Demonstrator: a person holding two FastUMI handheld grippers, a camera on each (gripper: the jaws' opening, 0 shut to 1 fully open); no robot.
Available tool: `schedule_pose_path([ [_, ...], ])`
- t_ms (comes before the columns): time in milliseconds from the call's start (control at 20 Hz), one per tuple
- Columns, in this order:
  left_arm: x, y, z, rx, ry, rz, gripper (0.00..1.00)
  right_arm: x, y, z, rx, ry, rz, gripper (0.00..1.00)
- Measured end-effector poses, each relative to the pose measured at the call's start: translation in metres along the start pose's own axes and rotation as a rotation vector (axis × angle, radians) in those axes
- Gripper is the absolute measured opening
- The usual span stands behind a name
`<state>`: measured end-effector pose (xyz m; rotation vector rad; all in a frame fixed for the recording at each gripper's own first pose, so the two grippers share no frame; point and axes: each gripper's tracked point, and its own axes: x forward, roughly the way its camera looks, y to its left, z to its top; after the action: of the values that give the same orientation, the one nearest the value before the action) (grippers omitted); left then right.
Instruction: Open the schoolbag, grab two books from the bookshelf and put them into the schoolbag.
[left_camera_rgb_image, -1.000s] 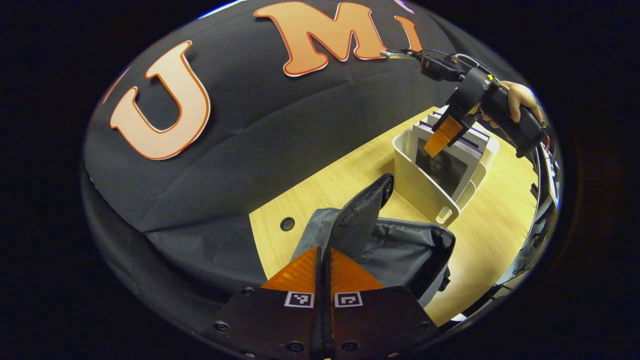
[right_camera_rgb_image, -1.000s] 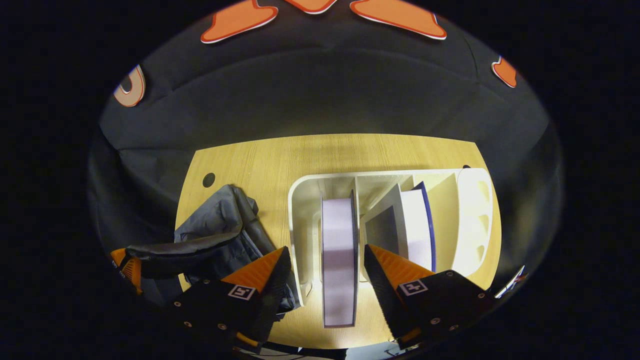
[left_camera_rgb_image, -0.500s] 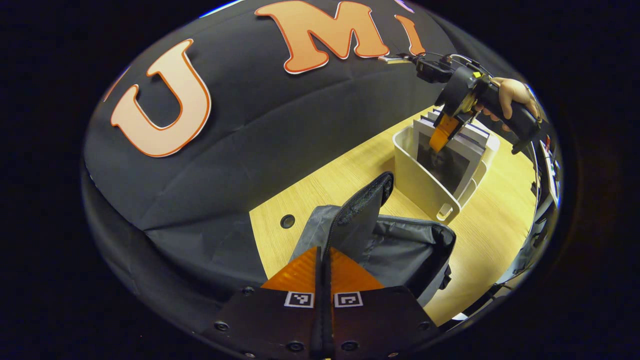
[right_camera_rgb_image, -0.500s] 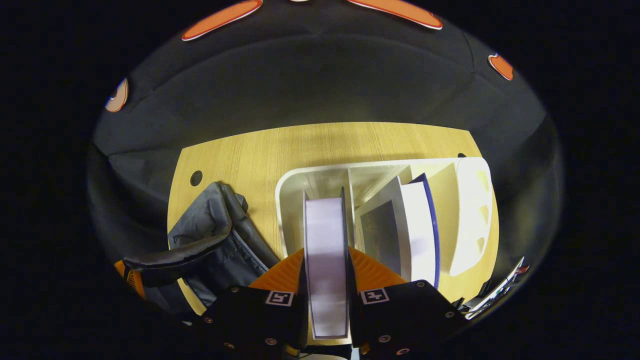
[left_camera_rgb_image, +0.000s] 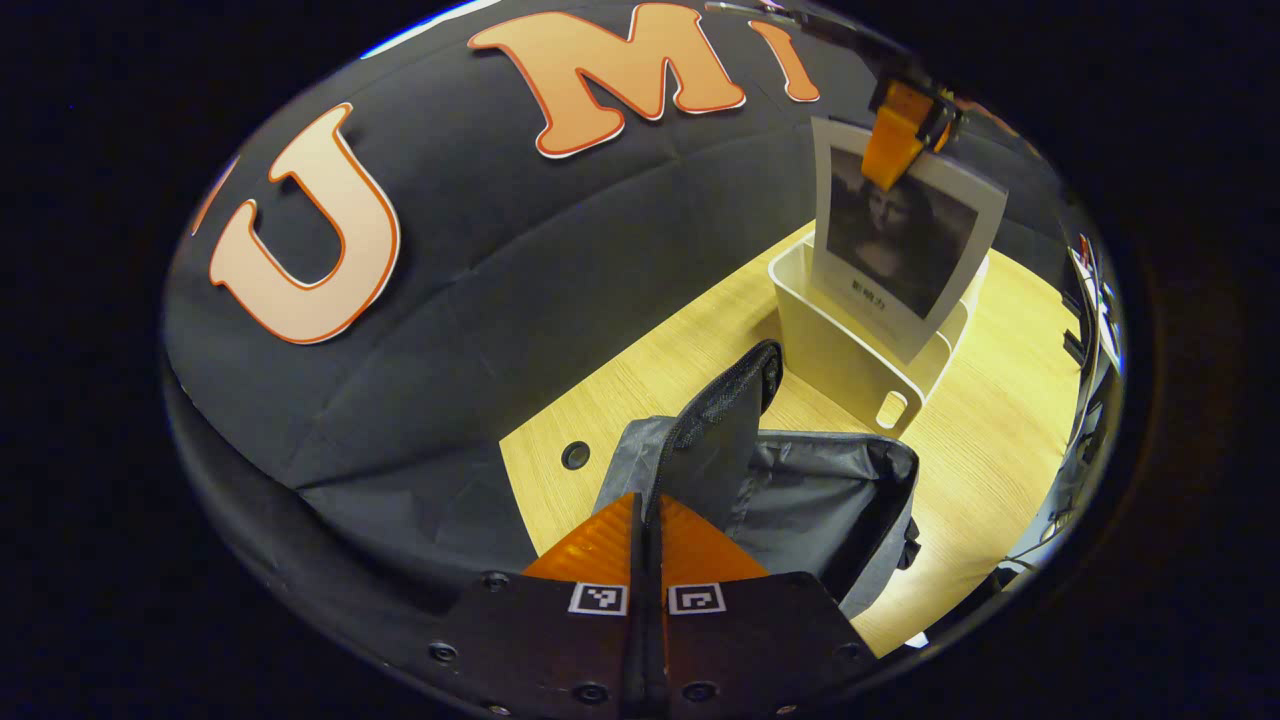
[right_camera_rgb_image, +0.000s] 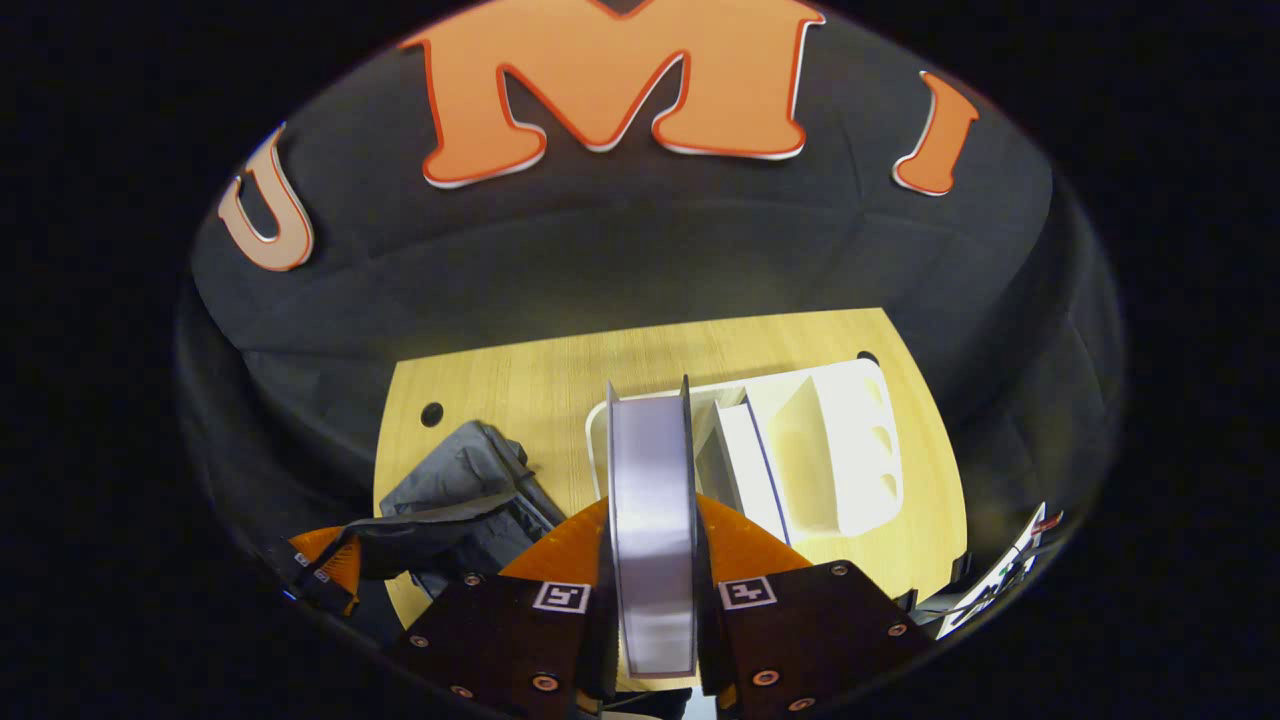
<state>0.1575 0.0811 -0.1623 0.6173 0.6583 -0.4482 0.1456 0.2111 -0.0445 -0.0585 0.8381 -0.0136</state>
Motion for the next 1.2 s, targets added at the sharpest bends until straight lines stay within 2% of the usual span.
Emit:
schedule_pose_path([
  [300, -0.002, -0.001, 0.004, 0.022, -0.001, -0.004, 0.01, -0.080, 0.000, -0.020, 0.086, -0.123, 0.090, 0.32],
  [450, 0.000, 0.002, 0.004, 0.042, 0.001, 0.010, 0.01, -0.102, -0.002, -0.046, 0.134, -0.176, 0.144, 0.32],
  [600, 0.000, -0.001, 0.006, 0.049, 0.006, -0.002, 0.01, -0.114, -0.001, -0.086, 0.236, -0.183, 0.223, 0.32],
  [700, 0.000, -0.002, 0.008, 0.061, 0.003, -0.002, 0.01, -0.111, 0.002, -0.116, 0.299, -0.160, 0.271, 0.32],
  [950, -0.003, -0.003, 0.013, 0.081, 0.001, -0.008, 0.01, -0.082, 0.022, -0.170, 0.569, -0.113, 0.440, 0.31],
  [1050, -0.004, -0.005, 0.014, 0.088, -0.001, -0.015, 0.01, -0.057, 0.036, -0.187, 0.670, -0.082, 0.490, 0.32],
  [1200, -0.011, -0.007, 0.017, 0.093, -0.004, -0.025, 0.01, -0.010, 0.057, -0.205, 0.757, -0.029, 0.523, 0.32],
])
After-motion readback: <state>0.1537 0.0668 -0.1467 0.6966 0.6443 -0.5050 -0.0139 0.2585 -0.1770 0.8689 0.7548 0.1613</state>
